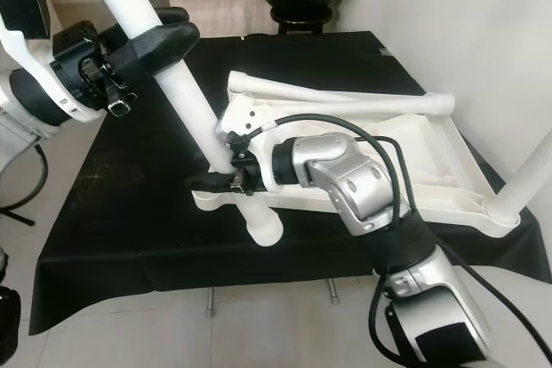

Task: Building children table

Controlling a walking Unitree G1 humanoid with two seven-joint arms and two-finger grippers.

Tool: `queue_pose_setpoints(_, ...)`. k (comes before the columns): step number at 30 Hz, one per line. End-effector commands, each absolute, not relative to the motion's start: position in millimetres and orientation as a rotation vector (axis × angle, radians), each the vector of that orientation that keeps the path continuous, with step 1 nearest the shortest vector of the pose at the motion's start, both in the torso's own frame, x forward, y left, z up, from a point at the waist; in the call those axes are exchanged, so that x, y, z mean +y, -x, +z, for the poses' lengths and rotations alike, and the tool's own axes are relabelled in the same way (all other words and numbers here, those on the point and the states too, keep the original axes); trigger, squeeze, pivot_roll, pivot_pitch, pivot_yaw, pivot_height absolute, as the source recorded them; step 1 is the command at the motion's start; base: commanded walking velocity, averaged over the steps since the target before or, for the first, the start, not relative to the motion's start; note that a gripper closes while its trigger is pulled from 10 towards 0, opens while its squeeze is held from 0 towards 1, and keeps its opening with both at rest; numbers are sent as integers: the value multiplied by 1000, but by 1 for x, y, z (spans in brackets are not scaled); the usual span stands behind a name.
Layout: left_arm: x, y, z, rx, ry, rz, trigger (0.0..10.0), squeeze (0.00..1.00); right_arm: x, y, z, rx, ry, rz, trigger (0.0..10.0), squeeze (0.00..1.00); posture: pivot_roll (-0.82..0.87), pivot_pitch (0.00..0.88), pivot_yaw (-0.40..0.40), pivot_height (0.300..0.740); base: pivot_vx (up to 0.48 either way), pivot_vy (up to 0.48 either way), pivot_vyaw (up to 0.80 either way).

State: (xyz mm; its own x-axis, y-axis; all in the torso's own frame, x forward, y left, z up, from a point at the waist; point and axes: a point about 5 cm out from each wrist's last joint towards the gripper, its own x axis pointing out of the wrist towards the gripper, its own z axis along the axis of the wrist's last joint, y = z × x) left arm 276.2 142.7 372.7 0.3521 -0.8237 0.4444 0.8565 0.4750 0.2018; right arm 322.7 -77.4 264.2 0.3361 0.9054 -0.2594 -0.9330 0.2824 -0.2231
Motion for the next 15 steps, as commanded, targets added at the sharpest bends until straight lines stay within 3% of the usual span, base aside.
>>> queue_pose_setpoints(1, 143, -275, 381, -550, 15, -1080, 0, 0, -80, -327, 265, 71, 340, 1195, 10000, 984, -100, 59, 19, 740, 0, 0, 0)
queue_pose_setpoints(12, 140, -277, 394, -566, 24, -1099, 0, 0, -75, -333, 233, 155, 355, 1139, 10000, 1000, -89, 62, 23, 740, 0, 0, 0)
queue_pose_setpoints(13, 140, -278, 395, -569, 25, -1102, 0, 0, -74, -334, 230, 159, 351, 1135, 10000, 439, -88, 62, 22, 740, 0, 0, 0)
queue_pose_setpoints(15, 140, -278, 395, -569, 25, -1102, 0, 0, -74, -334, 230, 159, 351, 1135, 10000, 439, -88, 62, 22, 740, 0, 0, 0)
